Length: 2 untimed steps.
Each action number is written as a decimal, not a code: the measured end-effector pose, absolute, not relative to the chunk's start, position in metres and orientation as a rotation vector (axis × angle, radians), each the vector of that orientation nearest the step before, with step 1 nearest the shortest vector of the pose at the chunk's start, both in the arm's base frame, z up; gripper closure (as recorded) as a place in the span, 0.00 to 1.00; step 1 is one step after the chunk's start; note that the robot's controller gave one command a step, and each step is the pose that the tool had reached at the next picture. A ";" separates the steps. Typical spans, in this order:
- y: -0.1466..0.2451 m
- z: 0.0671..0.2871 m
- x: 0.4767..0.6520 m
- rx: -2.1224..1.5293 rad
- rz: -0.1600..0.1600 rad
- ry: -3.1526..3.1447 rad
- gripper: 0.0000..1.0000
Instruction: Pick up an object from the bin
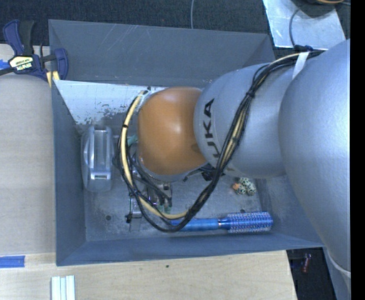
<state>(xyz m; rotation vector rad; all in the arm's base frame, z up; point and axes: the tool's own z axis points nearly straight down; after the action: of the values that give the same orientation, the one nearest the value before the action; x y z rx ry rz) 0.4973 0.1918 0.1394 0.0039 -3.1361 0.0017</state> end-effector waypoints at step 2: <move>0.159 0.155 0.503 0.243 -0.002 -3.136 0.00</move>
Offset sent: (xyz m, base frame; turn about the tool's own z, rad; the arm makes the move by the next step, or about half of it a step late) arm 0.0051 -0.0343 0.0162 -0.1615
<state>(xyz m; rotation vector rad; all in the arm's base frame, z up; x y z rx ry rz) 0.5031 0.1589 0.1553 0.2426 -3.1362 -0.0017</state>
